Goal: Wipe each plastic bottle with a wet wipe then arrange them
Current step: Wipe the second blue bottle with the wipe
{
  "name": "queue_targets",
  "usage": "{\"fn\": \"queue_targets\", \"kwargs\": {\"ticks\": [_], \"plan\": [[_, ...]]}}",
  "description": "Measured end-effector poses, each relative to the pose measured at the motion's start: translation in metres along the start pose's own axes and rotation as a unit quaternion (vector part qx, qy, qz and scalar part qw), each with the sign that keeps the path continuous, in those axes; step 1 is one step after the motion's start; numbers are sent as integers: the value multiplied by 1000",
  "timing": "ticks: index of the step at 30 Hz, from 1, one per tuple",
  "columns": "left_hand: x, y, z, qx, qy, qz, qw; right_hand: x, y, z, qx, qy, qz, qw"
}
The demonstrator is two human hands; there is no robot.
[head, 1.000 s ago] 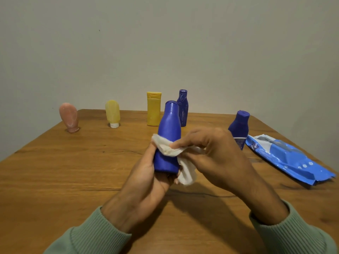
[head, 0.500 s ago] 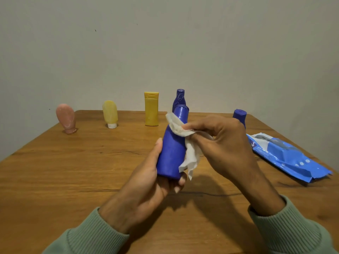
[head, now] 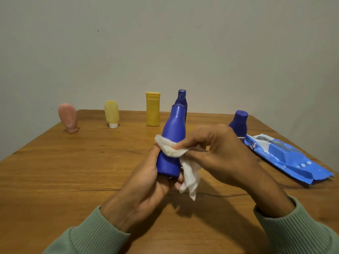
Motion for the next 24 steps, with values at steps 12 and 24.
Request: {"fn": "queue_targets", "kwargs": {"ticks": [12, 24], "plan": [[-1, -2, -1, 38, -19, -3, 999, 0, -13, -7, 19, 18, -113, 993], [0, 2, 1, 22, -30, 9, 999, -3, -21, -20, 61, 50, -166, 983]]}}
Point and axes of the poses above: each hand's wrist, its own x-axis towards the middle knuckle, its own y-axis out of the palm, z = x × y, the point moved 8 cm from there along x, towards the middle knuckle, and after that the axes turned 8 degrees about -y, right-handed, at the moved point
